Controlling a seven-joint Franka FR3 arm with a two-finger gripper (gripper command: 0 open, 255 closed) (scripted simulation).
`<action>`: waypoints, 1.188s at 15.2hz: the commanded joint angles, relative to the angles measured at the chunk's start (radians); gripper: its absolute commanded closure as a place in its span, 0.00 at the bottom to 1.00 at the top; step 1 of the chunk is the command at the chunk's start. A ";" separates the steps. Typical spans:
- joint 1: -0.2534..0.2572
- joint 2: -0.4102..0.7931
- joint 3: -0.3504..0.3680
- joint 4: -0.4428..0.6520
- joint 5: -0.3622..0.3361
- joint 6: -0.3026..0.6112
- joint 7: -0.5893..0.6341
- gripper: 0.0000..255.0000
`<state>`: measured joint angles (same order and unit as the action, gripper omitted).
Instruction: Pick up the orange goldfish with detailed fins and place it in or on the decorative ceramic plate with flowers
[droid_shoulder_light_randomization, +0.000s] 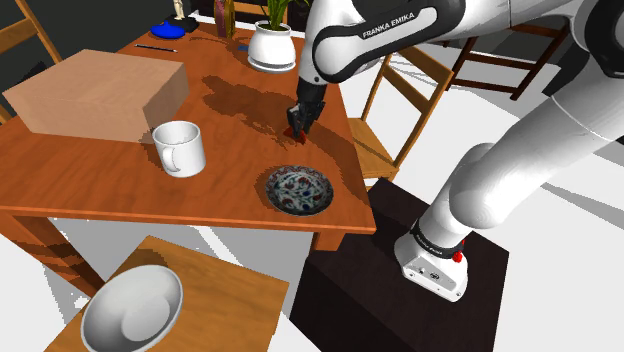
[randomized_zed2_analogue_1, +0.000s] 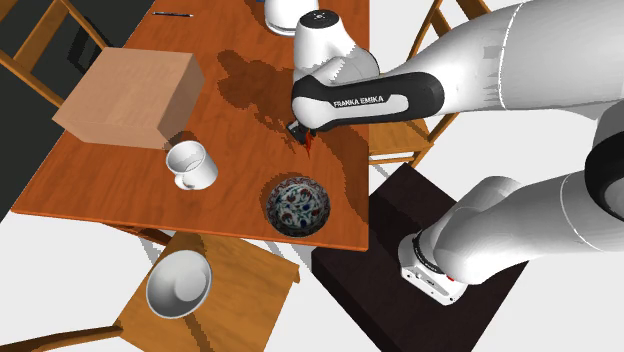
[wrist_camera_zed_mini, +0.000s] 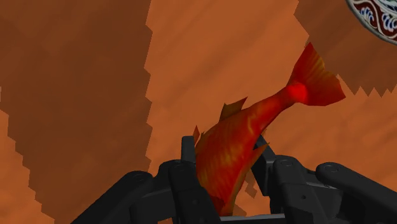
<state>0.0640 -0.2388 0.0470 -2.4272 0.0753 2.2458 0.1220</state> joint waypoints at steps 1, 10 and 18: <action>-0.001 -0.010 -0.001 0.012 -0.001 -0.023 0.001 1.00; -0.002 -0.058 -0.003 0.092 -0.005 -0.151 0.007 1.00; -0.003 -0.085 -0.004 0.176 -0.008 -0.261 0.012 1.00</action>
<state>0.0613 -0.3208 0.0431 -2.2626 0.0677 1.9994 0.1336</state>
